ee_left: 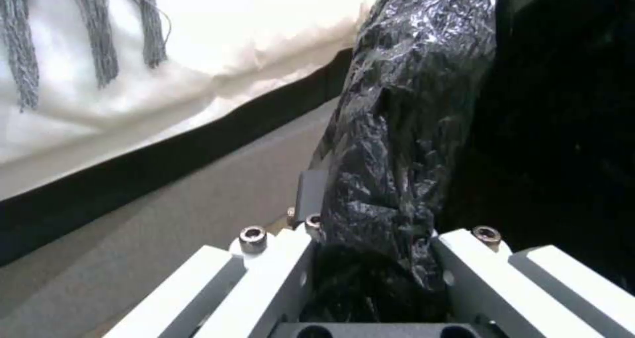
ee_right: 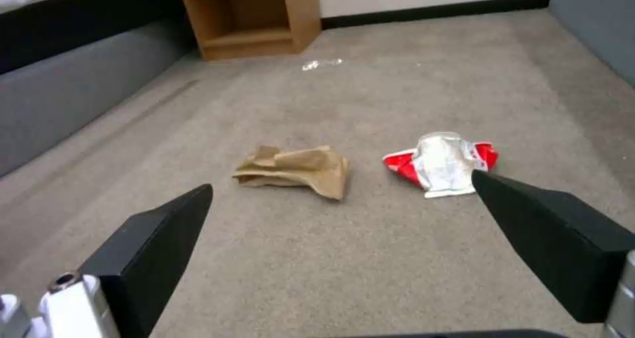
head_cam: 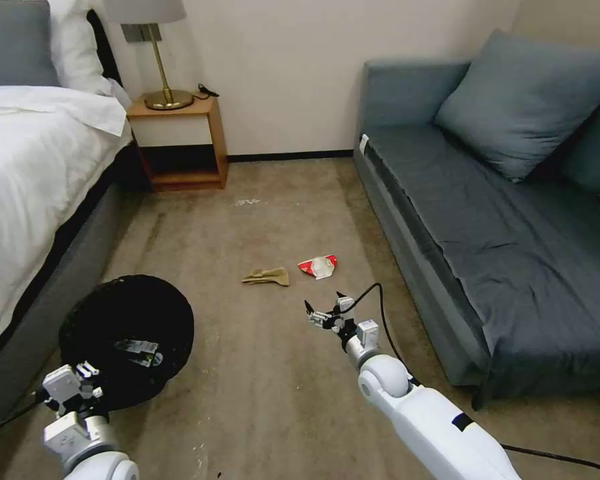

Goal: Pick up the trash bin, then pick up the garbage on the floor and place it into the trash bin.

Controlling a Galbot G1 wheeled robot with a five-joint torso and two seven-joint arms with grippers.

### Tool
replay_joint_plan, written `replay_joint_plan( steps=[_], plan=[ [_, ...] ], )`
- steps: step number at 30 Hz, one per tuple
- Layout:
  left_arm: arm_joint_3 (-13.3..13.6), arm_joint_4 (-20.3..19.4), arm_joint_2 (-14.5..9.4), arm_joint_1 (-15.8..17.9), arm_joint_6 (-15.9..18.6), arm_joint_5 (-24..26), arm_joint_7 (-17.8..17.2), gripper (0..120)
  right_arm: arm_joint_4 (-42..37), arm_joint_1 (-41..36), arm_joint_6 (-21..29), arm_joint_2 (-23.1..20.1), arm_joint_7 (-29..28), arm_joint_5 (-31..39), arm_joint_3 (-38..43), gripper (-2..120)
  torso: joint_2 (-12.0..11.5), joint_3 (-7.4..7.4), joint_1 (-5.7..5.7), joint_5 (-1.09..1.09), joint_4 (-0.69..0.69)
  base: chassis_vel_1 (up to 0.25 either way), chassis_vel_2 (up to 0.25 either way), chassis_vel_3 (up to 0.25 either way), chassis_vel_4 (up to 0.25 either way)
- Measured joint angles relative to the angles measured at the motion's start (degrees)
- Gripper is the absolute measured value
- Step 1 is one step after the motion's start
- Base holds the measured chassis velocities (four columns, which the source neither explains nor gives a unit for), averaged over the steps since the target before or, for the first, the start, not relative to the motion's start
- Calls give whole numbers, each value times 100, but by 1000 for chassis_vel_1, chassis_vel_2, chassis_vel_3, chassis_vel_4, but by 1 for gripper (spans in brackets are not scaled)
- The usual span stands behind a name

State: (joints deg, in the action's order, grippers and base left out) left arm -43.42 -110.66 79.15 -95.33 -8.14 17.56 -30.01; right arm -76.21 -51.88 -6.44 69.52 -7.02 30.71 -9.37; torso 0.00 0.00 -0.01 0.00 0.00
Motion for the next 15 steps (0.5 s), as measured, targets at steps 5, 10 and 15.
replay_joint_plan(
  steps=[5, 10, 15],
  plan=[
    [2, 33, -2, 3, -12, -9, -1, 4, 80, -7, -41, 11, 50, -12, 16, 100, 0, 0, 0, 0, 0, -12, 7, 10, -5],
    [1, 84, -15, 20, -20, -15, -1, 4, 190, 25, -106, 23, 141, -23, 14, 100, 0, 0, 0, 0, 0, -69, 70, 63, -49],
    [1, 125, -16, 49, -25, -40, -1, 4, 284, 60, -150, 36, 183, -33, 3, 100, 0, 0, 1, 0, 0, -89, 98, 98, -96]
  ],
)
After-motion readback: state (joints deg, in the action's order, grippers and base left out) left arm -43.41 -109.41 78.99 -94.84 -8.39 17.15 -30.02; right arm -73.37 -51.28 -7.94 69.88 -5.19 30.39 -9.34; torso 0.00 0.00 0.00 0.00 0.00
